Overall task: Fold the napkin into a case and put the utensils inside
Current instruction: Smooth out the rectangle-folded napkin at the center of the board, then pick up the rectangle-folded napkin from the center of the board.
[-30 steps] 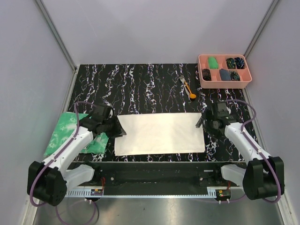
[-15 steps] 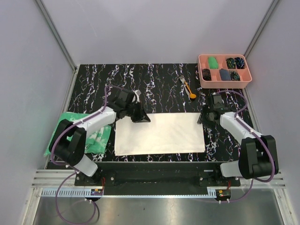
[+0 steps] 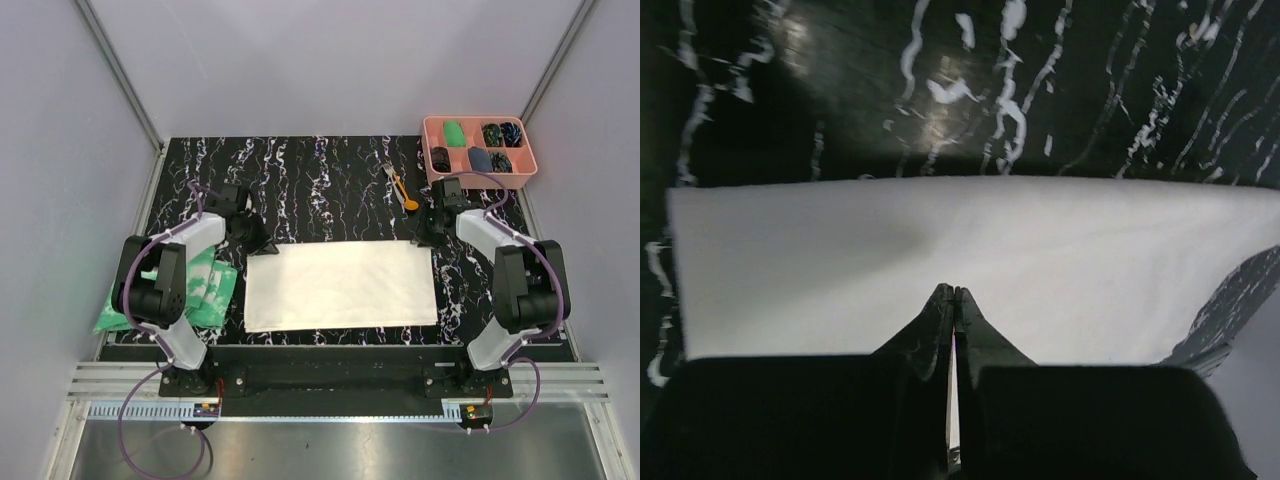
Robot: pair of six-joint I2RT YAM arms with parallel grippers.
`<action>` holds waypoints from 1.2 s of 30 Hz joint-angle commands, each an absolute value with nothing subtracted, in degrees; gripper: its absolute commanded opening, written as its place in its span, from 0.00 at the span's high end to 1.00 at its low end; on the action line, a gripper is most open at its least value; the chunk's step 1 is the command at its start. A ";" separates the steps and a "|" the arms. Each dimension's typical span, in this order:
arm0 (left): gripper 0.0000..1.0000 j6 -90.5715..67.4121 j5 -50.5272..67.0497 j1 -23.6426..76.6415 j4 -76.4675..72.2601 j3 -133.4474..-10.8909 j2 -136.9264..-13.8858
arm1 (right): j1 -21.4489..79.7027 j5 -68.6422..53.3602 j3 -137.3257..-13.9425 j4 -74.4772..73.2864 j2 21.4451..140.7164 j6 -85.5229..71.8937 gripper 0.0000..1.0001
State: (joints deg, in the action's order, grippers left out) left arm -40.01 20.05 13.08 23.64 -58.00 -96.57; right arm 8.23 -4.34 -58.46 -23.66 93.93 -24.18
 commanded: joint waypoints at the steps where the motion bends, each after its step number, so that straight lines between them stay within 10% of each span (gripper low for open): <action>1: 1.00 -37.53 16.26 8.97 26.45 -61.87 -99.66 | 8.09 -2.30 -63.01 -22.06 98.08 -21.89 0.68; 14: 1.00 -35.33 12.85 2.20 29.53 -65.48 -105.13 | 7.12 4.57 -66.01 -22.67 103.72 -18.90 0.68; 24: 0.91 -31.99 12.57 9.12 30.50 -67.15 -93.52 | 7.03 5.98 -65.13 -32.16 90.73 -21.44 0.09; 36: 0.89 -36.03 19.16 23.98 23.82 -62.31 -87.98 | 8.08 5.26 -52.56 -35.33 83.67 -24.96 0.24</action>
State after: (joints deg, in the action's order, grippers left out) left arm -34.98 16.64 20.16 26.44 -62.92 -88.68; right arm 7.18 3.42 -53.34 -33.43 83.79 -22.59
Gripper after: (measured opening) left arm 0.118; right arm 0.788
